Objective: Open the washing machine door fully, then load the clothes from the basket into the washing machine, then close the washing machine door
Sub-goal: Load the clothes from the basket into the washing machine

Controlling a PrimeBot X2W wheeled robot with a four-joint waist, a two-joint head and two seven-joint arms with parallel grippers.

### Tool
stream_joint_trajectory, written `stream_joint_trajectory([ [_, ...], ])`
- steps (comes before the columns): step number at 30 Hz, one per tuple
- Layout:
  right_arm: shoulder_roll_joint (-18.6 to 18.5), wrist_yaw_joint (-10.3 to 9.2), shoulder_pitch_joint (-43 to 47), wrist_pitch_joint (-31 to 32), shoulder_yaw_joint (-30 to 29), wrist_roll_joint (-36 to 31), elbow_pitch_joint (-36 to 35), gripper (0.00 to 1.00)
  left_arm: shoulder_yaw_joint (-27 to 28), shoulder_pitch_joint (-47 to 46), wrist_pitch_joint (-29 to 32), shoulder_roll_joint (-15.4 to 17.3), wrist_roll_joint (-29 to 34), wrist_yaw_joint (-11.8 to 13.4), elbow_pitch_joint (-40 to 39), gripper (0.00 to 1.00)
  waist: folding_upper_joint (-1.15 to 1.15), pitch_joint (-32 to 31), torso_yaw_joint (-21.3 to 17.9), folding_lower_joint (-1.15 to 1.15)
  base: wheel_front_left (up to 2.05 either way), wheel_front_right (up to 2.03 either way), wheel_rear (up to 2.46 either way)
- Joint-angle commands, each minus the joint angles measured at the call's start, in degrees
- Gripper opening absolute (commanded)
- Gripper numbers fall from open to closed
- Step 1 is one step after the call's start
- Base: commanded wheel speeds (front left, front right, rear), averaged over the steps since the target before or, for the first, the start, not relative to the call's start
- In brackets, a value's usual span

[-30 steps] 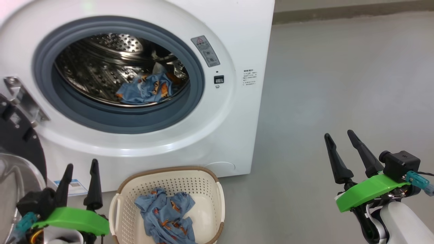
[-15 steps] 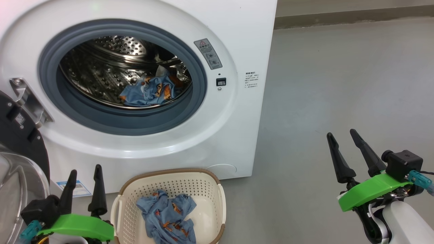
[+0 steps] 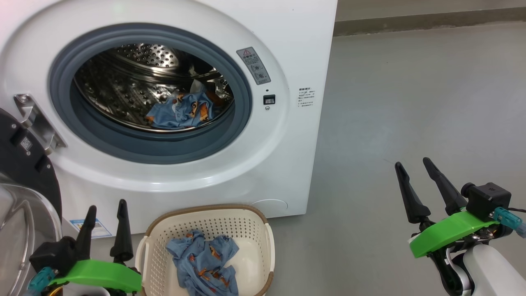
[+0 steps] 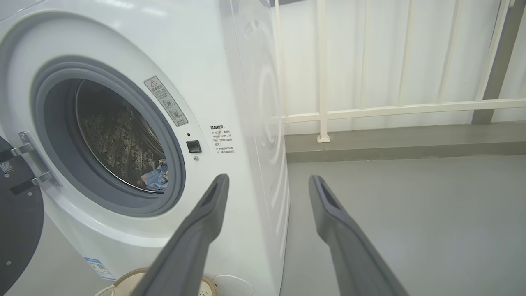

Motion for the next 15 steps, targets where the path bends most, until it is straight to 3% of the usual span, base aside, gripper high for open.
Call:
stream_joint_trajectory([
  [1,-1.0,0.31,0.1,-0.5,1.2,0.4,-1.2,1.0,2.1,-0.5,-0.4,1.3,0.5,-0.3,-1.4,1.0,0.0,0.0,0.0,0.0,0.0,0.0,0.0],
  [15,-1.1,0.31,0.2,-0.5,1.5,0.6,-0.7,1.0,2.6,-0.4,-0.4,0.9,0.8,-0.6,-1.1,1.0,0.0,-0.1,-0.1,0.0,0.0,0.0,0.0],
])
